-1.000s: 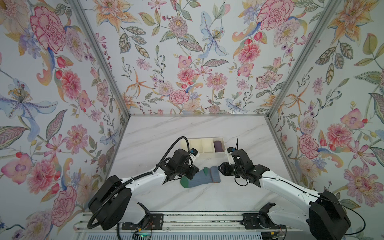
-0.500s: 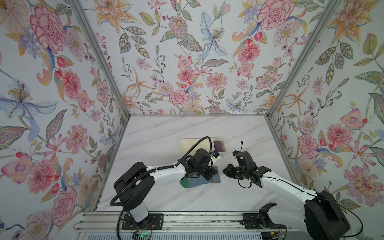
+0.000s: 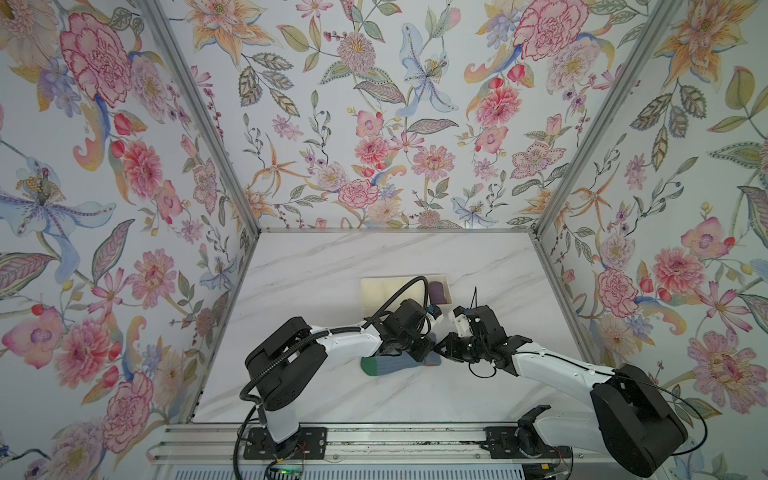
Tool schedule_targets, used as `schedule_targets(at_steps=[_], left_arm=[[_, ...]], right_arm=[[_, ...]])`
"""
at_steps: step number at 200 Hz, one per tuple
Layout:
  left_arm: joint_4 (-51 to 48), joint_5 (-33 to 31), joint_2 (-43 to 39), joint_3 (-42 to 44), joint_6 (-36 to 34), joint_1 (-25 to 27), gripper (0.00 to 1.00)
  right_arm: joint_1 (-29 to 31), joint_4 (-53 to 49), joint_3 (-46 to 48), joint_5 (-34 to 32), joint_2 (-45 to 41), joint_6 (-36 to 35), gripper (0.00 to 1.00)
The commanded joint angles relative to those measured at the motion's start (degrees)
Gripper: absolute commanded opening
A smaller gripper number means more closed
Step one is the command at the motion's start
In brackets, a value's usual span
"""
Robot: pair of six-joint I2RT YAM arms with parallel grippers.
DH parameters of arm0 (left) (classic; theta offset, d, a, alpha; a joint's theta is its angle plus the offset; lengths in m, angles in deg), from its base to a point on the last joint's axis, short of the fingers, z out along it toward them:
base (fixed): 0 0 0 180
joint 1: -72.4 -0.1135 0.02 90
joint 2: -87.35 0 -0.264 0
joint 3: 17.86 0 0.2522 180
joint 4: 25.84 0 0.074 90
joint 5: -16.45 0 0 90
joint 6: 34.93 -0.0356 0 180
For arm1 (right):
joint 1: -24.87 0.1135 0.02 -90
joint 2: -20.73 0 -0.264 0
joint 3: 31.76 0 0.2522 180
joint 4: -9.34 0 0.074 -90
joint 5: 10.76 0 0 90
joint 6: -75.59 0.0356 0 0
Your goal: Roll the socks
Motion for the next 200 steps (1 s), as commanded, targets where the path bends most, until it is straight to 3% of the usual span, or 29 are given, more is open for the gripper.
schedule_targets(at_steps=[1, 200], left_arm=[[-0.98, -2.02, 0.88, -1.51, -1.20, -0.12, 0.00], [1.15, -2.64, 3.17, 3.13, -1.63, -3.65, 0.00]], right_arm=[[1.04, 2.84, 0.45, 2.34, 1.45, 0.88, 0.13], [3.06, 2.72, 0.06, 2.39, 5.47, 0.71, 0.13]])
